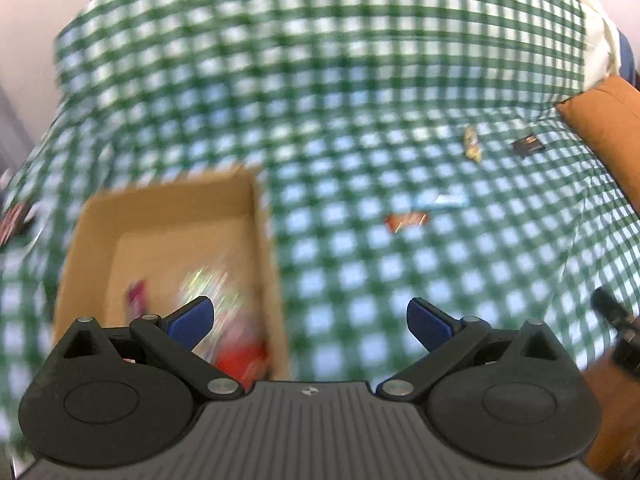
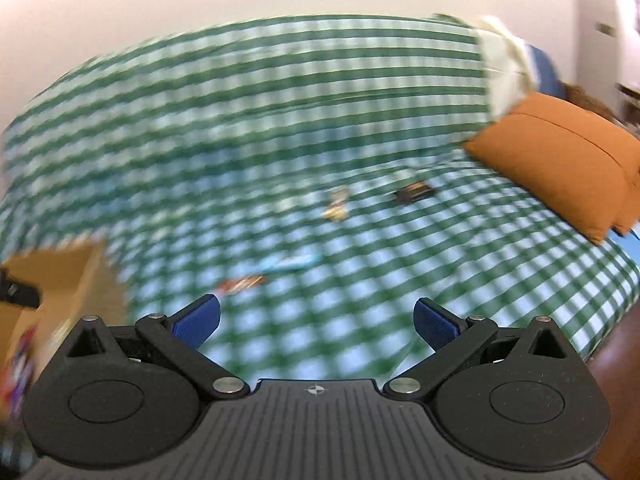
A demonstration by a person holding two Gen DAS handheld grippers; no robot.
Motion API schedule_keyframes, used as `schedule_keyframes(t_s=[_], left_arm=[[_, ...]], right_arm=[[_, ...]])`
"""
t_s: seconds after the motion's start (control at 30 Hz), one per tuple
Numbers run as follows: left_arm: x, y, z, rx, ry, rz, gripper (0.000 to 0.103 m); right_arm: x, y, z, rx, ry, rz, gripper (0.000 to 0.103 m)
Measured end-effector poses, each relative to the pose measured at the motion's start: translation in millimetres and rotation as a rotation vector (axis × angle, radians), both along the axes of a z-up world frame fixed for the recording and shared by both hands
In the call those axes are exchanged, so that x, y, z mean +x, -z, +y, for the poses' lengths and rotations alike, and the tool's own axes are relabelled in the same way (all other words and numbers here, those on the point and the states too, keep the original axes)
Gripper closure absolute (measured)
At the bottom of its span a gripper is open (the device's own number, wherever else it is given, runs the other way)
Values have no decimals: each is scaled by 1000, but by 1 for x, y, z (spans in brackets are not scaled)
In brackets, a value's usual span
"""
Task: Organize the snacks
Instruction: 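Grasp the yellow bar with the left tool while the right tool grasps the dark chocolate bar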
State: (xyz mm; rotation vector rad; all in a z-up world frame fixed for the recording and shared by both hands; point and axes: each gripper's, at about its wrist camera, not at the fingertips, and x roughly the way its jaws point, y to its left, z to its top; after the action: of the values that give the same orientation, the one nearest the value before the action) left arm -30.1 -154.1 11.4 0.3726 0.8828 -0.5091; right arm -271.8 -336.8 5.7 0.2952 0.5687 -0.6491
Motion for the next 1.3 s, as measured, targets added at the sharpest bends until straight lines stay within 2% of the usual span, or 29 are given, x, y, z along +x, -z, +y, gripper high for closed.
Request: schedule_keyframes(t_s=[0.17, 0.27, 0.4, 0.53, 0.67, 0.77, 0.8, 0.83, 0.97, 1.0, 1.03, 1.07, 1.1, 1.13, 1.2, 1.3], left_arm=[[55, 22, -143, 14, 137, -94, 0], [94, 57, -238, -4, 225, -117, 0], [142, 123, -349, 43, 307, -63, 0], [176, 176, -426, 88, 363, -33, 0], [199, 209, -471, 112, 368, 11, 0], [209, 231, -489, 153, 371, 70, 0], [211, 237, -492, 177, 376, 83, 0], [211, 240, -491, 166, 379, 79, 0], [215, 242, -485, 124, 379, 85, 0], [216, 242, -483, 115, 363, 92, 5], [215, 239, -478, 96, 369, 92, 28], [211, 235, -474, 62, 405, 105, 46], [207, 231, -473, 49, 447, 115, 86], [204, 227, -470, 50, 473, 113, 90], [202, 220, -460, 32, 475, 110, 90], [195, 203, -427, 2, 477, 121, 90]], right_arm=[[50, 23, -139, 9, 143, -51, 0], [94, 53, -225, 14, 223, -49, 0], [155, 104, -327, 55, 303, -17, 0], [213, 150, -390, 90, 292, 38, 0], [261, 191, -426, 96, 288, 109, 0], [273, 220, -438, 120, 339, 161, 0], [274, 223, -431, 49, 333, 148, 0], [278, 226, -429, 21, 318, 156, 0], [274, 229, -429, 13, 306, 133, 1], [274, 228, -429, 9, 302, 134, 8], [273, 226, -426, -6, 294, 126, 35], [272, 222, -423, -23, 275, 120, 46], [272, 220, -420, -27, 261, 127, 50], [270, 216, -417, -26, 253, 134, 52], [262, 210, -411, -38, 243, 131, 55], [228, 188, -383, -31, 204, 76, 61]])
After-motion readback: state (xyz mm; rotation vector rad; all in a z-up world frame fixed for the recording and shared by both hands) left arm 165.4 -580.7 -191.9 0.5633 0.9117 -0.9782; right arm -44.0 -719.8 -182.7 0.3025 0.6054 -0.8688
